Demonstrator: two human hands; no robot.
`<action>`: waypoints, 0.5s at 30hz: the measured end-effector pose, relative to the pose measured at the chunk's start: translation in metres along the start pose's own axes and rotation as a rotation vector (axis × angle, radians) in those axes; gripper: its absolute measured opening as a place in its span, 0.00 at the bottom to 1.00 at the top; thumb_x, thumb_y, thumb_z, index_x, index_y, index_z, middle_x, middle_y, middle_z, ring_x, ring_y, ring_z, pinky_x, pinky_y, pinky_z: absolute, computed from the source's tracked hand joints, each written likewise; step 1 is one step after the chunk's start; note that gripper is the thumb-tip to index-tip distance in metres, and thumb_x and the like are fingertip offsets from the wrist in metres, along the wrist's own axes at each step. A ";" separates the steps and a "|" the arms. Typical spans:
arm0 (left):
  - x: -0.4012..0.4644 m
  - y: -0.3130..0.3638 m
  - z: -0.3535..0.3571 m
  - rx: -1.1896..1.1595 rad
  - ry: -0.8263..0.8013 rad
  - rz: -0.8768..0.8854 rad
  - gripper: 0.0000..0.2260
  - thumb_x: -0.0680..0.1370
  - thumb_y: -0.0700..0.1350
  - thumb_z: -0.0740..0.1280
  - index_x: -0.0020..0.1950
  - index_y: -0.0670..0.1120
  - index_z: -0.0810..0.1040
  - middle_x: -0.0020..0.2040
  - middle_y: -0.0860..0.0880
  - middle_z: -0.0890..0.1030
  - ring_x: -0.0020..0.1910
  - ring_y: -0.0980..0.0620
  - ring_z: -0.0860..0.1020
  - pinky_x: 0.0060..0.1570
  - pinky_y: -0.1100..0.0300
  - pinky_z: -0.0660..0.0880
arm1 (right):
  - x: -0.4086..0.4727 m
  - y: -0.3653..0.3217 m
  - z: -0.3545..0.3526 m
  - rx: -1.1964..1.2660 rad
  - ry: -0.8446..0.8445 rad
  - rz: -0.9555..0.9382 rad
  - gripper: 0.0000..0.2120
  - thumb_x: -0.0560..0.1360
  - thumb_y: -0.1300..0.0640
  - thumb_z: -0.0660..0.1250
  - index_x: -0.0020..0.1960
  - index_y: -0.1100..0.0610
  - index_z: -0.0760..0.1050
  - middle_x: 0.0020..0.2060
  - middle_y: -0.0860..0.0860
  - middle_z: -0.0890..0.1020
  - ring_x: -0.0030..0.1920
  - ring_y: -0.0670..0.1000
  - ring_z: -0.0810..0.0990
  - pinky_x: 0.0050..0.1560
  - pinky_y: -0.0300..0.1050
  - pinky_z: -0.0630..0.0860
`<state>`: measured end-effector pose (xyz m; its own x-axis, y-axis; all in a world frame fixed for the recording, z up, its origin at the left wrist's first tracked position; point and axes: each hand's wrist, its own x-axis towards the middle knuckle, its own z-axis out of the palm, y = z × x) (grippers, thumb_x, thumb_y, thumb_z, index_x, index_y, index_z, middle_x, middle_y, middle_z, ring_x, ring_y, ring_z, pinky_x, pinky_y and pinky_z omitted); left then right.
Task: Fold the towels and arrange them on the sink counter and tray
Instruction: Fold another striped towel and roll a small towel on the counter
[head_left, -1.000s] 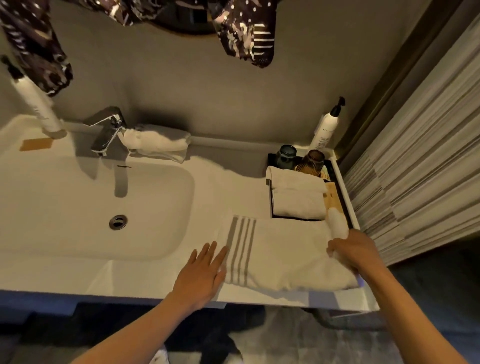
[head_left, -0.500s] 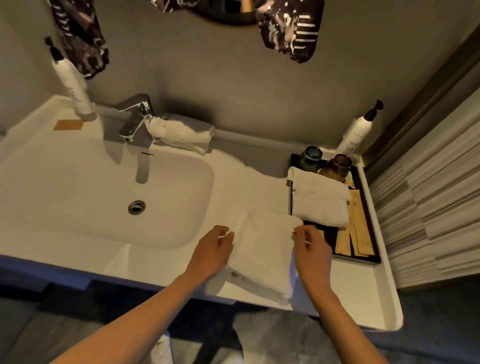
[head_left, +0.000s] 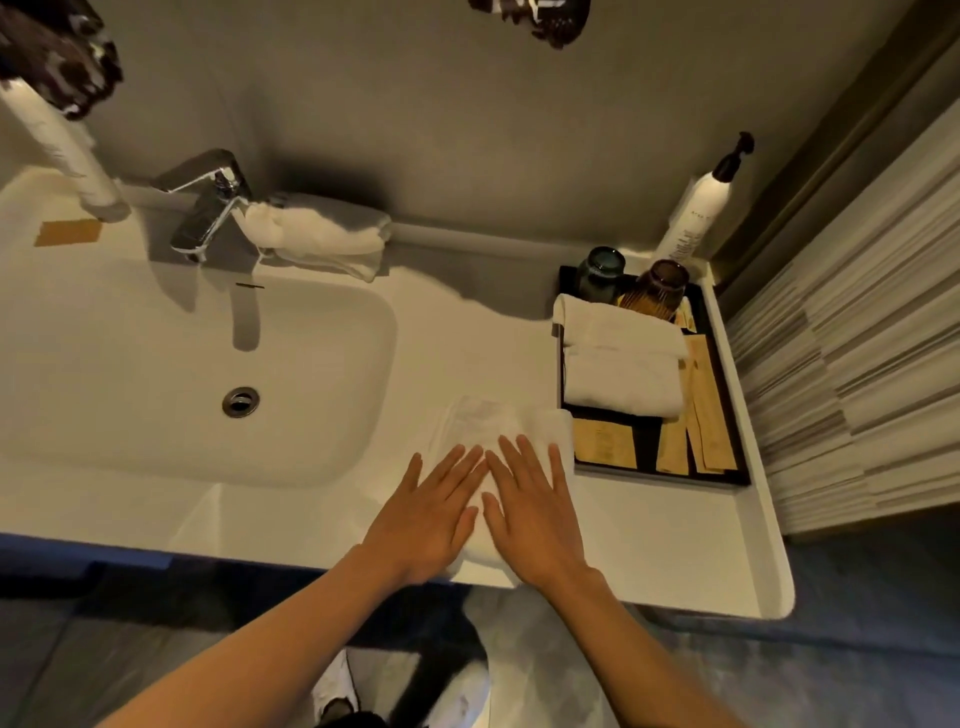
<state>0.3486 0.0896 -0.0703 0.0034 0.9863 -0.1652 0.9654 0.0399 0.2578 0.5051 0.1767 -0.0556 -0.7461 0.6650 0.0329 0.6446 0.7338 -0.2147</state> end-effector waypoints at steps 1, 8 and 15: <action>0.002 -0.001 -0.004 0.004 0.002 0.002 0.25 0.84 0.55 0.44 0.81 0.52 0.45 0.81 0.53 0.44 0.80 0.53 0.42 0.77 0.43 0.42 | -0.007 0.002 -0.005 0.096 0.058 0.039 0.23 0.81 0.50 0.56 0.74 0.54 0.66 0.75 0.53 0.65 0.77 0.52 0.57 0.76 0.56 0.53; 0.013 0.008 -0.023 0.010 0.207 0.209 0.18 0.76 0.46 0.68 0.66 0.50 0.77 0.65 0.47 0.79 0.59 0.45 0.78 0.57 0.52 0.77 | -0.019 0.010 -0.036 0.962 -0.001 1.066 0.28 0.70 0.40 0.70 0.62 0.55 0.70 0.53 0.52 0.79 0.49 0.52 0.79 0.50 0.48 0.78; 0.005 0.011 -0.030 -0.621 -0.021 -0.099 0.15 0.84 0.48 0.57 0.68 0.53 0.77 0.69 0.54 0.77 0.67 0.55 0.73 0.66 0.66 0.64 | 0.001 0.009 -0.061 0.810 -0.168 0.940 0.21 0.71 0.50 0.70 0.60 0.55 0.69 0.60 0.57 0.78 0.54 0.57 0.78 0.55 0.50 0.77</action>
<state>0.3515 0.1003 -0.0397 -0.0667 0.9700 -0.2337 0.6301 0.2225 0.7439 0.5203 0.1927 0.0019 -0.1042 0.8148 -0.5703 0.6951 -0.3505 -0.6276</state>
